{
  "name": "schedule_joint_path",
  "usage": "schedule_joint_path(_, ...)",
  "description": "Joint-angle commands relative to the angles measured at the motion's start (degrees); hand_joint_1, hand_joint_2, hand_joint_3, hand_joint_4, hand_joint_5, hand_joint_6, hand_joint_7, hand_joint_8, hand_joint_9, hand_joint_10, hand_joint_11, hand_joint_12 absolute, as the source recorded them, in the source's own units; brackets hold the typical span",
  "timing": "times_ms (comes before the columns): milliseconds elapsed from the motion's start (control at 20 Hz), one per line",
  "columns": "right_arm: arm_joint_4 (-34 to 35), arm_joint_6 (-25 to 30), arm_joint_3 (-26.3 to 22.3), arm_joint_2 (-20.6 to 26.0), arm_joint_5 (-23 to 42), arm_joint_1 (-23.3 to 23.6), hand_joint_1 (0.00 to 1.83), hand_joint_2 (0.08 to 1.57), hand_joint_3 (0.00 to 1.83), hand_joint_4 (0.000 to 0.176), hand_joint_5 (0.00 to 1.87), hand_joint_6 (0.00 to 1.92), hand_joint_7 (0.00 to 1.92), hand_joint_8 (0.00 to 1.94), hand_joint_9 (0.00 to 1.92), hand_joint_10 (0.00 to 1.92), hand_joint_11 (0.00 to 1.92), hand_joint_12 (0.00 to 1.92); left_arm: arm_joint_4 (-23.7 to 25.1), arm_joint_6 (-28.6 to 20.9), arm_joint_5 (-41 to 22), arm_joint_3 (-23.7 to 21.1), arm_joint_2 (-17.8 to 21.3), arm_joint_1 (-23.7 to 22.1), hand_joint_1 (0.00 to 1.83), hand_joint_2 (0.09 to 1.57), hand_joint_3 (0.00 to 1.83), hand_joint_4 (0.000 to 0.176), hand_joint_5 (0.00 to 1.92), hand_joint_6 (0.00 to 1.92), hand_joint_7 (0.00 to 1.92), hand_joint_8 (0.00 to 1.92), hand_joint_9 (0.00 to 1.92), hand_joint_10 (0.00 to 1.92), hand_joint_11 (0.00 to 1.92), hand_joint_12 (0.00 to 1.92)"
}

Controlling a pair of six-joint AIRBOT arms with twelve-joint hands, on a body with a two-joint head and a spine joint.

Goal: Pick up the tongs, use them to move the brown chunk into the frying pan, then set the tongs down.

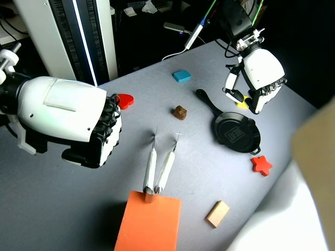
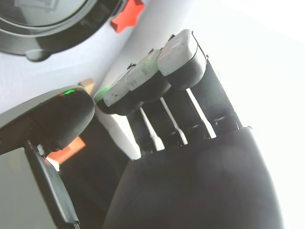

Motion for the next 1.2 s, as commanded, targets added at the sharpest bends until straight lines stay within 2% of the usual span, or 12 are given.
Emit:
schedule_joint_path(0, 1.58, 0.82, -0.08, 0.12, 3.98, 1.08, 0.36, 1.03, 0.23, 0.0, 0.06, 0.23, 0.2, 0.13, 0.07, 0.42, 0.0, 1.16, 2.44, 0.16, -4.22, 0.48, 0.43, -0.27, 0.25, 1.15, 0.18, 0.031, 0.17, 0.1, 0.18, 0.04, 0.16, 0.11, 0.0, 0.73)
schedule_joint_path(100, 1.43, 1.72, -0.08, -0.06, 3.69, 1.42, 0.34, 1.15, 0.03, 0.0, 0.13, 0.08, 0.25, 0.01, 0.12, 0.31, 0.0, 1.21, 2.76, 0.18, -4.2, 0.48, 0.42, -0.2, 0.22, 1.23, 0.02, 0.033, 0.22, 0.01, 0.17, 0.0, 0.18, 0.01, 0.0, 0.73)
schedule_joint_path(350, 0.08, 5.02, -0.09, -1.02, -1.16, 3.68, 0.29, 1.14, 0.01, 0.0, 0.13, 0.05, 0.24, 0.0, 0.12, 0.28, 0.0, 1.16, 3.73, 0.22, -3.95, 0.35, 0.44, -0.19, 0.26, 1.23, 0.01, 0.036, 0.2, 0.01, 0.18, 0.0, 0.19, 0.01, 0.0, 0.71)
schedule_joint_path(500, 0.03, 5.25, -0.09, -1.25, -1.22, 4.56, 0.38, 1.09, 0.0, 0.0, 0.1, 0.02, 0.19, 0.0, 0.09, 0.25, 0.0, 1.06, 3.73, 0.27, -4.06, 0.09, 0.43, -0.24, 0.25, 1.23, 0.0, 0.033, 0.2, 0.0, 0.16, 0.0, 0.17, 0.0, 0.0, 0.72)
schedule_joint_path(550, -0.03, 5.25, -0.1, -1.42, -1.37, 5.18, 0.4, 1.09, 0.0, 0.0, 0.08, 0.01, 0.17, 0.0, 0.08, 0.23, 0.0, 0.99, 3.73, 0.29, -4.1, 0.02, 0.43, -0.24, 0.24, 1.24, 0.01, 0.031, 0.2, 0.0, 0.16, 0.0, 0.17, 0.0, 0.0, 0.72)
schedule_joint_path(650, -1.68, 5.24, -0.26, -2.01, -2.66, 6.89, 0.5, 1.08, 0.0, 0.0, 0.03, 0.0, 0.12, 0.0, 0.04, 0.18, 0.0, 0.69, 3.73, 0.26, -3.77, -0.06, 0.48, -0.33, 0.21, 1.24, 0.01, 0.031, 0.21, 0.0, 0.18, 0.01, 0.19, 0.01, 0.0, 0.76)
schedule_joint_path(700, -2.23, 5.24, -0.37, -2.52, -4.39, 8.07, 0.59, 1.06, 0.0, 0.0, 0.01, 0.0, 0.08, 0.0, 0.02, 0.15, 0.0, 0.5, 3.73, 0.26, -3.63, -0.06, 0.5, -0.42, 0.21, 1.24, 0.0, 0.036, 0.19, 0.0, 0.18, 0.0, 0.18, 0.0, 0.0, 0.73)
schedule_joint_path(800, -2.55, 3.65, -0.35, -4.08, -8.39, 9.85, 0.83, 0.98, 0.0, 0.0, 0.0, 0.0, 0.03, 0.0, 0.01, 0.06, 0.0, 0.19, 2.92, 0.25, -3.65, -0.02, 0.5, -0.51, 0.22, 1.24, 0.0, 0.032, 0.2, 0.0, 0.17, 0.0, 0.17, 0.0, 0.0, 0.72)
schedule_joint_path(850, -2.55, 3.08, -0.38, -5.12, -11.47, 10.4, 0.9, 0.96, 0.0, 0.0, 0.0, 0.0, 0.0, 0.0, 0.0, 0.01, 0.0, 0.1, 2.01, 0.25, -3.7, -0.04, 0.56, -0.55, 0.23, 1.24, 0.0, 0.034, 0.2, 0.0, 0.17, 0.0, 0.18, 0.01, 0.0, 0.73)
schedule_joint_path(1000, -2.54, 1.58, -0.29, -8.84, -21.39, 11.37, 1.06, 0.94, 0.0, 0.0, 0.0, 0.0, 0.0, 0.0, 0.0, 0.0, 0.0, 0.0, 0.01, 0.29, -5.14, 0.14, 0.6, -0.54, 0.23, 1.25, 0.0, 0.031, 0.2, 0.0, 0.17, 0.0, 0.17, 0.0, 0.0, 0.71)
schedule_joint_path(1050, -2.52, 5.27, 0.42, -9.92, -24.1, 11.5, 1.1, 0.94, 0.0, 0.0, 0.0, 0.0, 0.0, 0.0, 0.0, 0.0, 0.0, 0.0, -0.57, 0.46, -5.69, 0.37, 0.6, -0.59, 0.24, 1.25, 0.0, 0.028, 0.21, 0.01, 0.17, 0.0, 0.18, 0.0, 0.0, 0.71)
schedule_joint_path(1150, -2.52, 3.35, 0.14, -10.41, -24.18, 11.84, 1.16, 0.93, 0.0, 0.0, 0.0, 0.0, 0.0, 0.0, 0.0, 0.0, 0.0, 0.0, -3.62, 3.57, -5.77, 0.37, 0.68, -1.63, 0.26, 1.25, 0.0, 0.021, 0.22, 0.01, 0.18, 0.0, 0.17, 0.0, 0.0, 0.73)
